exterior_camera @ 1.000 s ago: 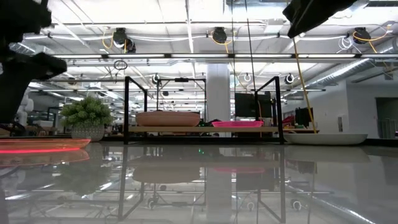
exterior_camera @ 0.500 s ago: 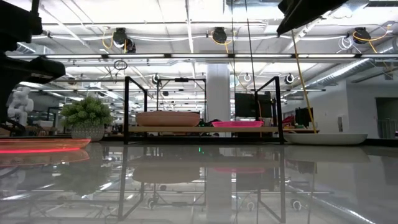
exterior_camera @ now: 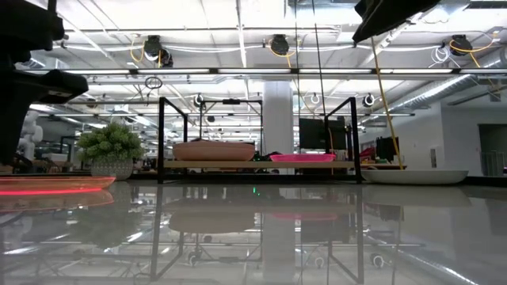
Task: Place and stack plates onto a shelf
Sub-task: Stack the light brown plate on the light orange plate on the shelf
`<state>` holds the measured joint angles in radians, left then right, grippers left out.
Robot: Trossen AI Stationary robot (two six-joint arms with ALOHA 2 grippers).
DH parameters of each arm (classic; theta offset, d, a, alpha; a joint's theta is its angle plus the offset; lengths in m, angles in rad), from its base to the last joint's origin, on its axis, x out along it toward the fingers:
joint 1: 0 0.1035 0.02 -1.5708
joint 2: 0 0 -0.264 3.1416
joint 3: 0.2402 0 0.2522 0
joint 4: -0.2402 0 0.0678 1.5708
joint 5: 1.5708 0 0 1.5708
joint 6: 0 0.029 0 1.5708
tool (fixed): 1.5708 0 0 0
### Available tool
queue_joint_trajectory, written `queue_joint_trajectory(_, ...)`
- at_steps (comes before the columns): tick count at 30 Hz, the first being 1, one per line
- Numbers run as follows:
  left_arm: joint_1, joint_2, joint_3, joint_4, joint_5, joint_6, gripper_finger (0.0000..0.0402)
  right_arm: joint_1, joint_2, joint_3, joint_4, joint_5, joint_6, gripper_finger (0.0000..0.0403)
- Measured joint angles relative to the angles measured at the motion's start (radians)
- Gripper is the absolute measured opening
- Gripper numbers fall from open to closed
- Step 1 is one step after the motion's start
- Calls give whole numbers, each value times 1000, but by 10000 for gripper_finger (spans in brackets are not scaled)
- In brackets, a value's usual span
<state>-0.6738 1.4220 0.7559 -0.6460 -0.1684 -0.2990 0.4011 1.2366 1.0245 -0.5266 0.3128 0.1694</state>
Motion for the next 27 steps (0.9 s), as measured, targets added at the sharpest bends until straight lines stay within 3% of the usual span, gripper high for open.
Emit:
queue_joint_trajectory(9, 0, 0, -15, 2, 2, -55, 166, 21, 0, 0, 0, -2, 25, 114)
queue_joint_trajectory(16, 0, 0, -60, 17, 6, -71, 176, 39, 0, 0, 0, -1, 28, 114)
queue_joint_trajectory(20, 0, 0, -60, 26, 9, -73, 149, 39, 0, 0, 0, -1, 28, 114)
queue_joint_trajectory(27, 0, -1, -58, 41, 12, -50, 43, 39, 0, 0, 0, 3, 23, 114)
